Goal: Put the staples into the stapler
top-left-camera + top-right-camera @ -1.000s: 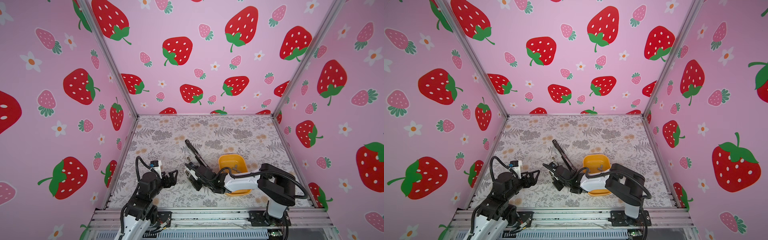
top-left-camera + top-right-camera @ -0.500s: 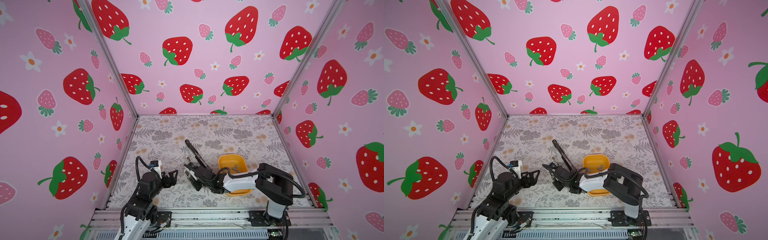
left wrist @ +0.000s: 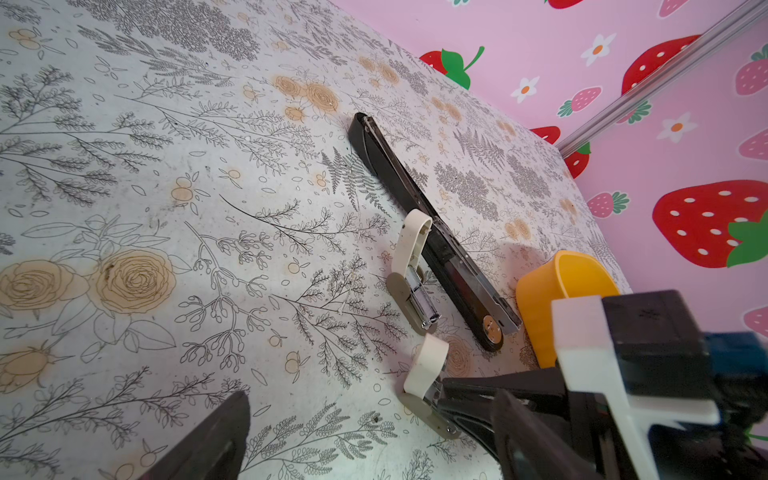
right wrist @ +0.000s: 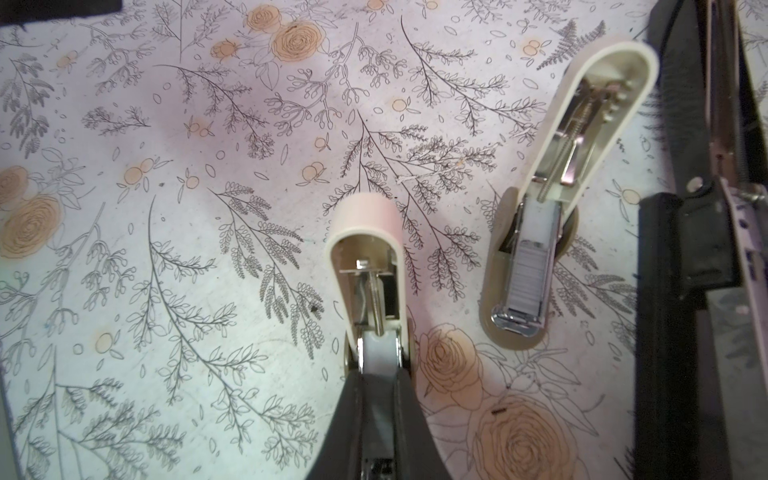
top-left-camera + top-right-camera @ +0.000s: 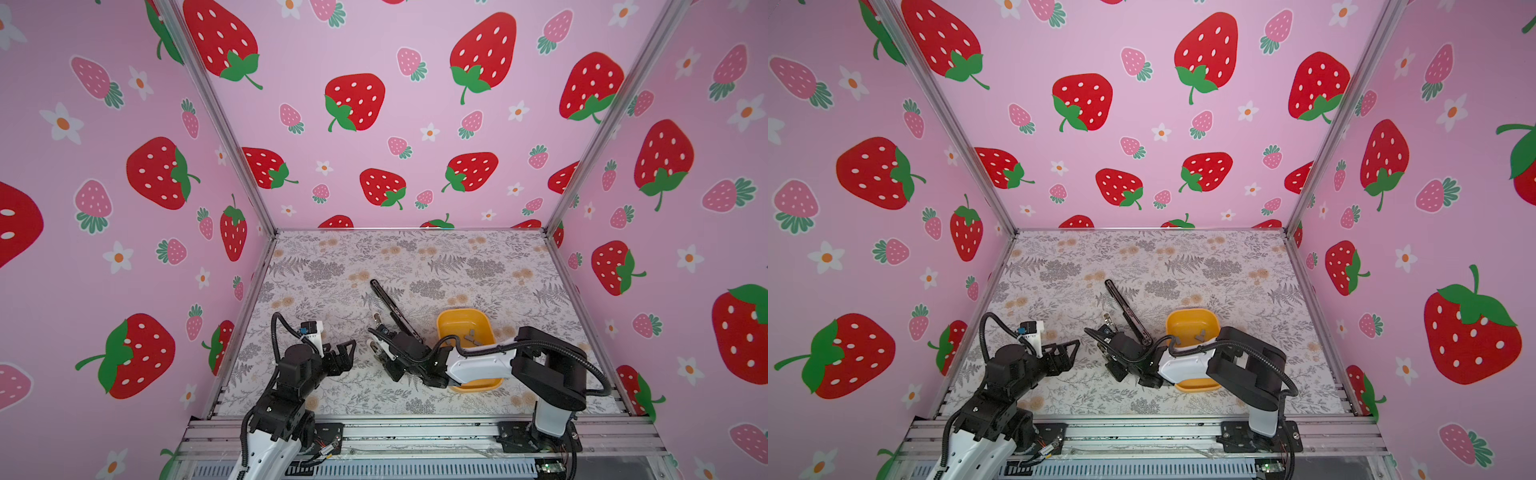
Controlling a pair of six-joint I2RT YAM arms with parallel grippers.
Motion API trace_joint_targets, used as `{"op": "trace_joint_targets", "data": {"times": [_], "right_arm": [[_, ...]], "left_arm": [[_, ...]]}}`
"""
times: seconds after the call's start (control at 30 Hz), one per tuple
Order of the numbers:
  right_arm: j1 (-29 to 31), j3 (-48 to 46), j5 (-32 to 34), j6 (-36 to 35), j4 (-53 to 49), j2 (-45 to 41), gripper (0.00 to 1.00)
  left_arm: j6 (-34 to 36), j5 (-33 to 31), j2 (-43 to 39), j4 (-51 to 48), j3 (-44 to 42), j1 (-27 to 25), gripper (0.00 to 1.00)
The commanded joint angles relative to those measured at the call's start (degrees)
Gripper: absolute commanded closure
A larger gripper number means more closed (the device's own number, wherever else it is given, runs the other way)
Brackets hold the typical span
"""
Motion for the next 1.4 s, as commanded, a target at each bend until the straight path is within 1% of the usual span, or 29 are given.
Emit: {"op": "trace_joint_targets", "data": {"times": [0.0, 0.23, 0.6, 1.37], "right_arm": [[0.41, -0.33, 0.93, 0.1, -0.66, -2.06, 0.94], [0.42, -1.04, 0.58, -0.41, 0.04, -3.16, 0.94], [0.42, -0.78, 0.74, -0.5, 0.06, -0.91, 0.94], [0.41, -0.16, 0.76, -0.85, -0.13, 0.93, 0.94]], "left_arm": [[0.01, -0.77, -0.08, -0.23, 1.9, -0.22, 0.08], [0.01, -0.85, -0.19, -0.23, 2.0, -0.22, 0.08], [-0.07, -0.76, -0.07, -0.21, 1.9, -0.14, 0.08], [-0.07, -0.79, -0.08, -0.26, 1.93, -0.22, 0.08]]}}
